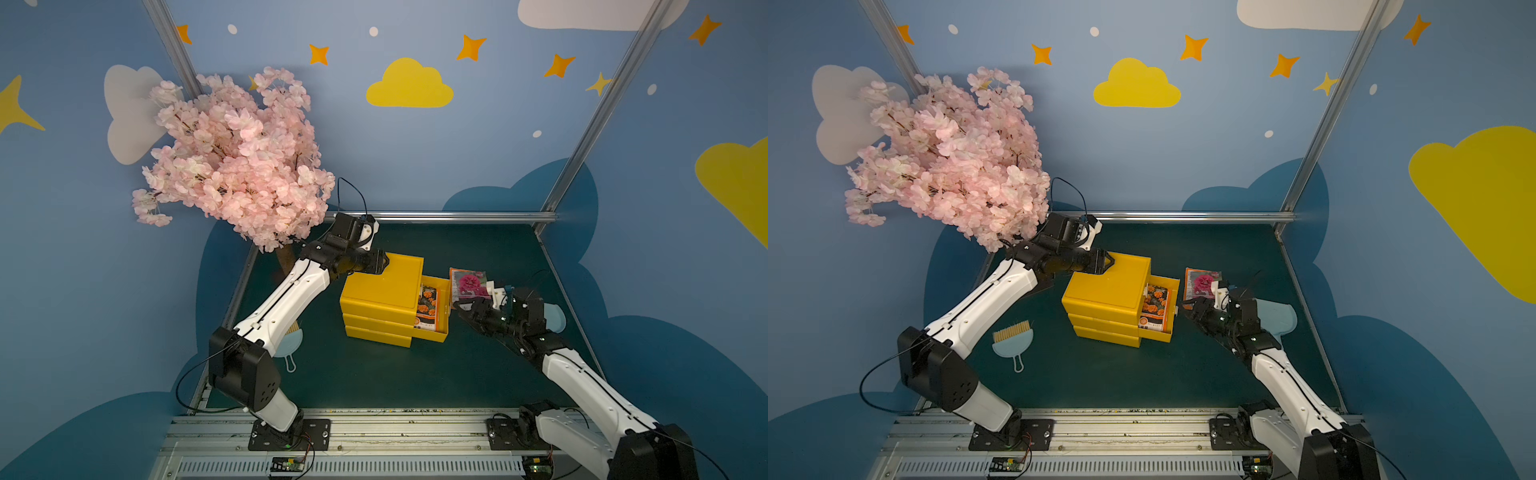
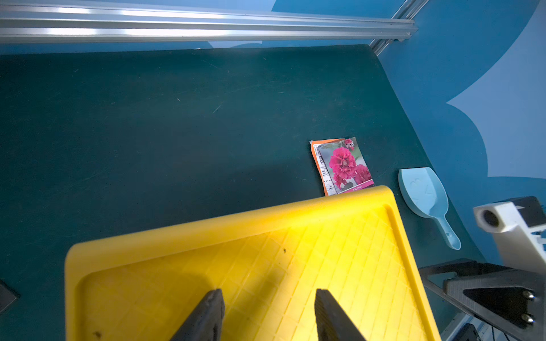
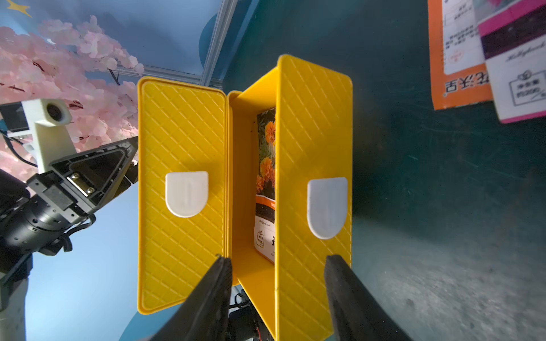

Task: Take the seed bags out of the drawer
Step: Open the drawer in the storage box.

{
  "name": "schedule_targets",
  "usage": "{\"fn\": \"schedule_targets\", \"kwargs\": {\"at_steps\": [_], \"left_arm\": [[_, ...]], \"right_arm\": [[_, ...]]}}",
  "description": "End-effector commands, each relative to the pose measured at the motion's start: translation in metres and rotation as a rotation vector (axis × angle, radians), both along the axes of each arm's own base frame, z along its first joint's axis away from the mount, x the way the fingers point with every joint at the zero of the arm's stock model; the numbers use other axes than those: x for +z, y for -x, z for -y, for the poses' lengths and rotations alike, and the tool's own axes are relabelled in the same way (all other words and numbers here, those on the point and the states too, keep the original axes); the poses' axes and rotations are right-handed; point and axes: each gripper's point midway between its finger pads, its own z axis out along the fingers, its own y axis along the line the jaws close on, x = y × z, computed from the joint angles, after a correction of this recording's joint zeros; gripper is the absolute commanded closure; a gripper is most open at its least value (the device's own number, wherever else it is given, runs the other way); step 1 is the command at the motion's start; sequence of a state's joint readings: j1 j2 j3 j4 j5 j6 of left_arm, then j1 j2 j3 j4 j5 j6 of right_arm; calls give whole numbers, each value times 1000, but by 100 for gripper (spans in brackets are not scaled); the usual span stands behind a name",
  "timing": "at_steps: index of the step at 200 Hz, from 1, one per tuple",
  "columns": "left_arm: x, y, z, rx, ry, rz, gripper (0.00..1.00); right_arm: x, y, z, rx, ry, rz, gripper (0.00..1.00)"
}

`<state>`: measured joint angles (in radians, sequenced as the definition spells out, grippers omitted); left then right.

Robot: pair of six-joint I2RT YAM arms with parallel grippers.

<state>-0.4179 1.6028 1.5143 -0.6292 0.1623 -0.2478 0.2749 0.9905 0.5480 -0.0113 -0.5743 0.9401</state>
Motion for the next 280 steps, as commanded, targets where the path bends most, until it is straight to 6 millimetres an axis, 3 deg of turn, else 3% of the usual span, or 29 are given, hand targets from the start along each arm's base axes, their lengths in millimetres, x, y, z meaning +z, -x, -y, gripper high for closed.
{"fn": "schedule_targets", "kwargs": {"at_steps": [1, 109, 190, 239, 280], "left_arm": [[-86, 42, -23, 33, -144, -325, 45], [-84, 34, -16, 49, -92, -301, 45], [-86, 31, -11, 23, -87, -302, 45], [-83, 32, -12, 25, -89, -294, 45], [-85, 32, -13, 25, -98, -299, 45]], "right_arm": [[2, 5, 3, 41, 92, 29, 42], [32, -4, 11, 88, 319, 121, 40], [60, -15, -17, 149, 370, 182, 42], [84, -10, -38, 203, 392, 240, 44], [85, -4, -51, 239, 423, 264, 45]]}}
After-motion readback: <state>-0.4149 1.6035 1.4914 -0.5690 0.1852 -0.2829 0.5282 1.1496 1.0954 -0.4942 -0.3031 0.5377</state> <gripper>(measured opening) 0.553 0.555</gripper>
